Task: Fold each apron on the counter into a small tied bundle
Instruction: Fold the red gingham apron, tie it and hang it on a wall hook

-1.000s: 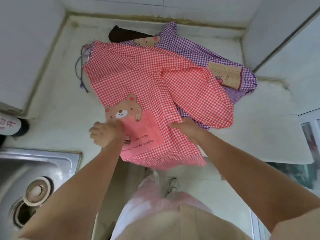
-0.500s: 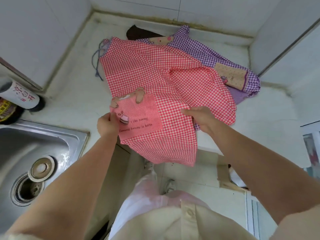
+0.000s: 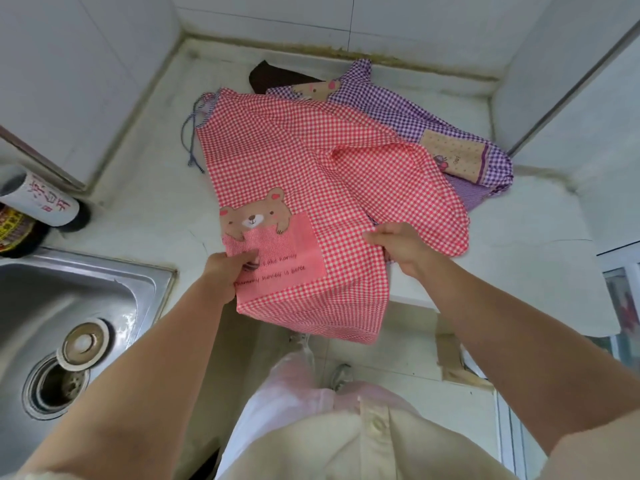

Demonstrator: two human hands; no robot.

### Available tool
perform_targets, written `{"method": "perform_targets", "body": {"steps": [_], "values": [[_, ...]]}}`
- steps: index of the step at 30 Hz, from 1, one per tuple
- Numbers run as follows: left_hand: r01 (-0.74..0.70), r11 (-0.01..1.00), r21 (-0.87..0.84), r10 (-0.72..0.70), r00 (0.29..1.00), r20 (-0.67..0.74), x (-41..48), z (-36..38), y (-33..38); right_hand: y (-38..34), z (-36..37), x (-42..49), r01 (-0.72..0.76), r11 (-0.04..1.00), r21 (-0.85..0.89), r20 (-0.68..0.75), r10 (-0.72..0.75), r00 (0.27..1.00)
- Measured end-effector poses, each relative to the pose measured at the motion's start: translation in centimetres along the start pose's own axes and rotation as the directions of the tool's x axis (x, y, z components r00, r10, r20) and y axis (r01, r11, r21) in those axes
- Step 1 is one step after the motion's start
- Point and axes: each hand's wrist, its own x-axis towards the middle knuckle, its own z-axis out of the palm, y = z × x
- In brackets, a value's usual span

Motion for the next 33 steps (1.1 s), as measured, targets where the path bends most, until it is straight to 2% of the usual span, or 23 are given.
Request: {"method": "perform_targets", "body": {"steps": [2,4,5,7,8,9,11,13,15,16,19,21,23,24,25,26,27,28,29,30,31,32,33], "values": [[-0.135,0.985,-0.111,0.132,0.991,-0.039,-0.9,0.4,0.7,-0.4,0.1,0.0,0.071,0.995,0.071,-0.088,-0.065,0.994],[-0.143,0.973,-0.179,0.145,0.989,-0.001,-1.2,0.7,1.2,-0.5,0.0,0.1,0.091,0.991,0.095,-0.117,-0.079,0.99],[-0.07,0.986,-0.149,0.08,0.995,0.061,-1.3,0.6,1.2,-0.4,-0.1,0.1,0.093,0.993,0.075,-0.12,-0.083,0.989],[0.105,0.992,0.068,-0.116,0.973,0.198,-2.0,0.4,0.5,-0.4,-0.3,0.0,0.105,0.993,0.051,-0.133,-0.098,0.986],[0.12,0.978,0.173,-0.157,0.962,0.223,-2.1,0.4,0.0,-0.5,-0.6,-0.1,0.119,0.99,0.078,-0.135,-0.107,0.985],[0.097,0.972,0.214,-0.142,0.968,0.206,-2.5,0.4,-0.4,-0.4,-1.0,0.0,0.119,0.986,0.116,-0.112,-0.106,0.988],[0.024,0.991,0.135,-0.047,0.985,0.169,-2.9,0.9,-0.8,-0.4,-1.9,-0.2,0.026,0.989,0.143,0.068,-0.036,0.997],[-0.019,1.0,0.004,0.018,0.979,0.204,-3.0,1.7,-0.7,0.5,-2.7,-0.3,-0.107,0.987,-0.12,0.285,0.138,0.949],[-0.052,0.994,-0.095,0.073,0.969,0.236,-3.0,2.8,-0.2,2.0,-3.0,-0.5,-0.14,0.904,-0.405,0.366,0.3,0.881],[-0.066,0.989,-0.135,0.097,0.967,0.234,-3.2,3.4,0.1,2.7,-3.2,-0.4,-0.141,0.872,-0.468,0.364,0.336,0.869],[-0.091,0.977,-0.195,0.13,0.971,0.198,-3.9,4.8,1.4,2.6,-4.6,-0.7,-0.136,0.89,-0.435,0.335,0.3,0.893],[-0.074,0.984,-0.161,0.102,0.981,0.168,-3.7,5.7,2.0,1.2,-6.4,-0.3,-0.13,0.925,-0.356,0.223,0.219,0.95],[-0.037,0.999,0.031,0.032,0.991,0.132,-3.5,6.7,2.8,-0.7,-8.4,0.7,-0.05,0.941,-0.335,0.011,0.057,0.998],[-0.021,0.968,0.25,-0.014,0.99,0.137,-3.6,7.3,3.2,-1.6,-9.2,1.2,0.009,0.926,-0.377,-0.089,-0.046,0.995],[-0.012,0.872,0.49,-0.072,0.986,0.153,-3.7,7.8,3.7,-2.4,-9.8,1.7,0.063,0.899,-0.434,-0.155,-0.143,0.978],[-0.02,0.725,0.688,-0.13,0.978,0.165,-3.9,8.3,4.4,-3.4,-10.2,2.1,0.103,0.872,-0.479,-0.191,-0.217,0.957],[-0.031,0.57,0.821,-0.176,0.971,0.159,-3.9,8.8,5.4,-4.3,-10.5,2.7,0.13,0.851,-0.509,-0.202,-0.265,0.943],[-0.059,0.414,0.908,-0.154,0.979,0.134,-3.8,9.4,6.2,-4.9,-10.6,3.1,0.141,0.831,-0.538,-0.189,-0.282,0.941],[-0.11,0.239,0.965,-0.036,0.992,0.122,-3.3,10.1,7.3,-5.4,-10.8,3.8,0.147,0.806,-0.573,-0.168,-0.291,0.942],[-0.14,0.058,0.989,0.157,0.979,0.129,-3.0,10.8,8.2,-5.6,-10.7,4.2,0.157,0.779,-0.607,-0.136,-0.296,0.946],[-0.165,-0.065,0.984,0.361,0.916,0.177,-3.0,11.7,9.3,-5.9,-10.6,4.6,0.186,0.751,-0.633,-0.092,-0.312,0.946],[-0.258,-0.105,0.96,0.505,0.818,0.275,-2.8,12.8,10.5,-6.0,-10.4,5.1,0.214,0.732,-0.647,-0.056,-0.326,0.944],[-0.423,-0.112,0.899,0.589,0.7,0.403,-2.9,14.0,11.3,-5.8,-10.2,5.4,0.232,0.722,-0.652,-0.021,-0.323,0.946]]}}
